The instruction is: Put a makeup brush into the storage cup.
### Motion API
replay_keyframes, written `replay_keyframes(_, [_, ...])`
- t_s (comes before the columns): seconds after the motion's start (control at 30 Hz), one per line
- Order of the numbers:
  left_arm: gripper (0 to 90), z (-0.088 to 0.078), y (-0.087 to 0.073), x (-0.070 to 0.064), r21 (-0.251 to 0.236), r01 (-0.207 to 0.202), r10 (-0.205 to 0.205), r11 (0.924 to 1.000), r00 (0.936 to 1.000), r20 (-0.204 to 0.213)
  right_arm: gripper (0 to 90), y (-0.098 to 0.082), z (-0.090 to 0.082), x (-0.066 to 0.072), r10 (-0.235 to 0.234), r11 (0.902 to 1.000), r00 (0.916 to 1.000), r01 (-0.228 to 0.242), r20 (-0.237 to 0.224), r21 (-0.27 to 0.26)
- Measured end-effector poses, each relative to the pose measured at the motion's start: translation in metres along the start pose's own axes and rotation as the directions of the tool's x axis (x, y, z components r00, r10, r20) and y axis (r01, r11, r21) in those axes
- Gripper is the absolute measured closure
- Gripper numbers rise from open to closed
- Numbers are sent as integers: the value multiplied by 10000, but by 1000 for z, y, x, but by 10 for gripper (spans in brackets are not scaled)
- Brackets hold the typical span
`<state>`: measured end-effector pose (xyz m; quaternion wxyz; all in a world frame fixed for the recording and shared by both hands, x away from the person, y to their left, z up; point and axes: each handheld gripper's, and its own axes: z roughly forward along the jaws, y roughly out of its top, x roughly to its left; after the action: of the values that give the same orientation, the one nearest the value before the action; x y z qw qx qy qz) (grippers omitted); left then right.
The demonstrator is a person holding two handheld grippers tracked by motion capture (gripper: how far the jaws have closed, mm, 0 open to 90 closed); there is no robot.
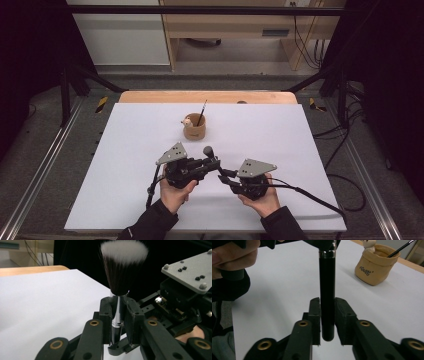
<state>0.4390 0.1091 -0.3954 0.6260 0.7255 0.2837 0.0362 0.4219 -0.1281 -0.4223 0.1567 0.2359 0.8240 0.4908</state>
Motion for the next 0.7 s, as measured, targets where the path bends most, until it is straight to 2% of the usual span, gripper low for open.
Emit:
replay_keyframes(0.3, [772, -11, 6, 7, 76, -122, 126, 9999, 9988, -471, 483, 4, -9, -4, 429, 9990, 9975, -420, 568, -179])
replay_keyframes(0.5, [772, -16, 6, 11, 224, -206, 225, 9995, 9961, -852, 405, 4, -15, -8, 653, 9977, 9936, -633, 926, -243])
replay_keyframes(0.7, [772, -21, 5, 14, 286, -263, 295, 9992, 9928, -1163, 357, 2, -22, -16, 1079, 9937, 9860, -1029, 1275, -449])
